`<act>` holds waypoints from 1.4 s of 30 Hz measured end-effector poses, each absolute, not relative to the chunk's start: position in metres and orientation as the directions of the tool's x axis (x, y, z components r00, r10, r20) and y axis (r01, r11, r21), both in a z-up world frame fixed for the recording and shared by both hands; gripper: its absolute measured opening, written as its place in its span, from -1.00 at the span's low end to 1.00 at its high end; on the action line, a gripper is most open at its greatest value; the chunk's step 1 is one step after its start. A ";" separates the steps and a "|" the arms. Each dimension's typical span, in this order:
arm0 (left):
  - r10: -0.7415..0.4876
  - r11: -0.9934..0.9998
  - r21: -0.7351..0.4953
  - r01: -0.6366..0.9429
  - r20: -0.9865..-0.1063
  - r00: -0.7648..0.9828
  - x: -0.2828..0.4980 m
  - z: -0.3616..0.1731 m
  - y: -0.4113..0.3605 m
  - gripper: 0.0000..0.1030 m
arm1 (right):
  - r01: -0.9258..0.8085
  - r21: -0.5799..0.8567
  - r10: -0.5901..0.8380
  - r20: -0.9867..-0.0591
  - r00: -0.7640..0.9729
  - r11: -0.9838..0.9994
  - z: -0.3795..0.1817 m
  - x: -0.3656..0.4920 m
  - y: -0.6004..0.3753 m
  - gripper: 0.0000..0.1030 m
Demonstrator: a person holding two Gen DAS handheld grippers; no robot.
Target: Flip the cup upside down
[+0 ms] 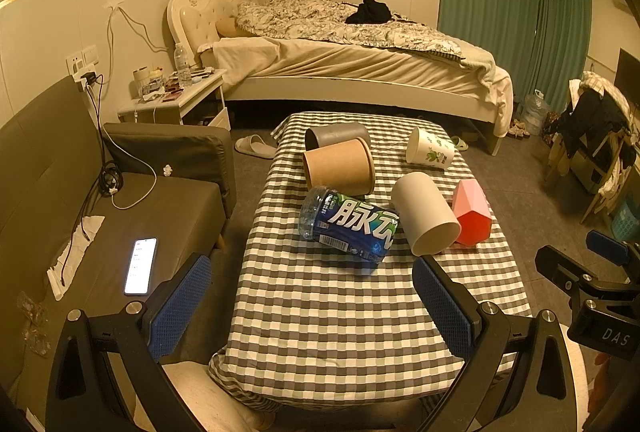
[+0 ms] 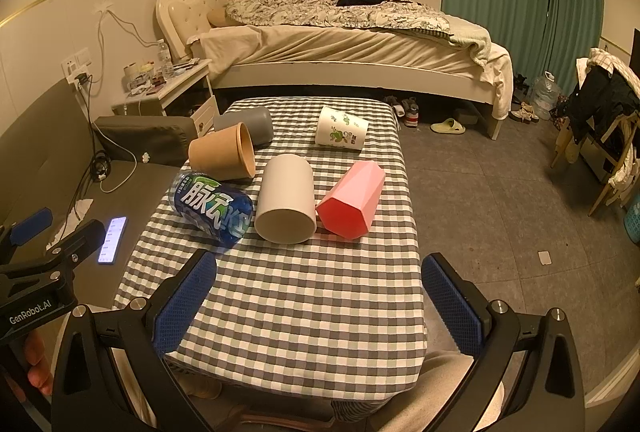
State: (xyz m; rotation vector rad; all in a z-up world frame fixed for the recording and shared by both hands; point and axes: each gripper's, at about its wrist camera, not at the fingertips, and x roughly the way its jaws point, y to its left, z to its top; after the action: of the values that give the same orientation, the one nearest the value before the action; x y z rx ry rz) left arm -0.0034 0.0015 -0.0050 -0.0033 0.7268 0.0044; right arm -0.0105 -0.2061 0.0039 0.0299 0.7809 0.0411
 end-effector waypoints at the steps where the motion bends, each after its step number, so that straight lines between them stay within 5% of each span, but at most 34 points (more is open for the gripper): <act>1: 0.003 1.000 -0.001 -0.005 -0.665 0.747 -0.004 -0.006 0.002 1.00 | -0.026 0.043 0.048 -0.703 0.710 0.999 0.004 -0.011 -0.206 0.99; 25: 0.031 0.999 0.004 -0.039 -0.699 0.715 0.017 -0.014 0.007 1.00 | -0.077 0.019 0.067 -0.708 0.703 0.997 0.002 0.002 -0.199 0.99; 42: 0.133 0.986 0.034 -0.165 -0.760 0.637 0.115 -0.042 0.044 1.00 | -0.325 -0.159 0.117 -0.717 0.688 0.932 0.022 0.143 -0.185 0.99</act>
State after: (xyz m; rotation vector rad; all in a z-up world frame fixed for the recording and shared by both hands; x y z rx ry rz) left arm 0.1155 0.0437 -0.0423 -0.0402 0.8640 0.1702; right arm 0.1431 -0.1853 0.0219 -0.2842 0.7760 0.2511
